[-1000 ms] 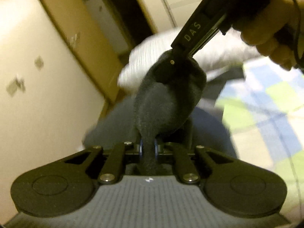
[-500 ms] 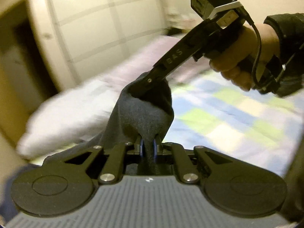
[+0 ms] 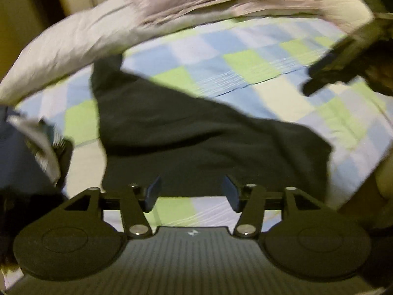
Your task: Fold clothes
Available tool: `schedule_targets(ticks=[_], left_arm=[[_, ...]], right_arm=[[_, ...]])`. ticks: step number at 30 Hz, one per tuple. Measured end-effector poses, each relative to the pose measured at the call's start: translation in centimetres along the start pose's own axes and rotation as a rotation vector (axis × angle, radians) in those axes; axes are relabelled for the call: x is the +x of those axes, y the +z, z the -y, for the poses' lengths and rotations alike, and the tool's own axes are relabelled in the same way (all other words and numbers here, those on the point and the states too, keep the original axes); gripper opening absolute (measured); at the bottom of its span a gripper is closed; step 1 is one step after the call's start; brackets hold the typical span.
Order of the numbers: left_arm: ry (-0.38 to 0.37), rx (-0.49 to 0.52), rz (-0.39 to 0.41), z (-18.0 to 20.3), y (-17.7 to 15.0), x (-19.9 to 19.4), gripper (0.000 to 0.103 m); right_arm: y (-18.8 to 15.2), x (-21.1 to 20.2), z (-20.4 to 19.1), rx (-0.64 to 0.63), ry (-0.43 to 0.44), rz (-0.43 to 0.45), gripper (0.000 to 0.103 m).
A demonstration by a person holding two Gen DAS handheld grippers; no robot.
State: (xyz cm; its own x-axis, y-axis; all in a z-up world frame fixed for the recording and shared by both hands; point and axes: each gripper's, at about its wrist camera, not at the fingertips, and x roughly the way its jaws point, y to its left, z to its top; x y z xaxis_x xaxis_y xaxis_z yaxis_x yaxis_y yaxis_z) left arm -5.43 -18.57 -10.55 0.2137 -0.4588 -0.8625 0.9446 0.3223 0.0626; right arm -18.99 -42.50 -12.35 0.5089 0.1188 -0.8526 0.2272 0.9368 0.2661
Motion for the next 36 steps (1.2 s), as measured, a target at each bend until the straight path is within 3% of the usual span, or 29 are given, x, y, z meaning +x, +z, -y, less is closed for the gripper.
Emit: schedule_targets(ticks=[7,10,14,18,25,29,30,31,32,33,36], left_arm=[[0.008,-0.071,-0.056,-9.2,0.6,8.9,0.068],[0.012,-0.081,-0.119,-12.1,0.2,13.3,0.069],[-0.016,-0.165,-0.207,-16.2,-1.6,18.4,0.068],[-0.046,-0.239,-0.189,-19.3,-2.6,18.2,0.068],[0.022,-0.175,-0.129,-22.0,-4.0,11.6,0.070],[0.028,-0.134,-0.112,-21.6,-4.7,10.2,0.070],[0.029,-0.122,-0.105,-21.3,-4.8,10.0,0.070],[0.029,-0.115,-0.097,-21.0,-4.6,9.9,0.071],[0.028,-0.106,-0.085,-20.6,-4.3,9.8,0.072],[0.027,-0.093,-0.072,-20.3,-3.9,9.8,0.075],[0.015,-0.009,-0.010,-18.9,-1.7,9.9,0.079]], right_arm=[[1.2,7.3,-2.1,-0.027,-0.055,-0.108,0.068],[2.2,10.0,-2.9,-0.038,-0.089,-0.131,0.068],[4.0,13.8,-4.8,-0.107,-0.099,-0.154,0.068],[4.7,18.4,-8.0,-0.265,-0.089,-0.170,0.068],[2.3,28.5,-18.4,-0.601,0.017,-0.050,0.068],[1.5,33.2,-21.0,-0.744,-0.077,0.017,0.068],[1.3,34.4,-21.6,-0.778,-0.100,0.034,0.065],[1.8,34.2,-21.2,-0.767,-0.073,0.027,0.054],[2.3,34.1,-20.8,-0.755,-0.047,0.021,0.008],[2.8,33.1,-20.4,-0.751,-0.058,0.027,0.003],[5.5,27.3,-17.8,-0.615,-0.051,0.091,0.003]])
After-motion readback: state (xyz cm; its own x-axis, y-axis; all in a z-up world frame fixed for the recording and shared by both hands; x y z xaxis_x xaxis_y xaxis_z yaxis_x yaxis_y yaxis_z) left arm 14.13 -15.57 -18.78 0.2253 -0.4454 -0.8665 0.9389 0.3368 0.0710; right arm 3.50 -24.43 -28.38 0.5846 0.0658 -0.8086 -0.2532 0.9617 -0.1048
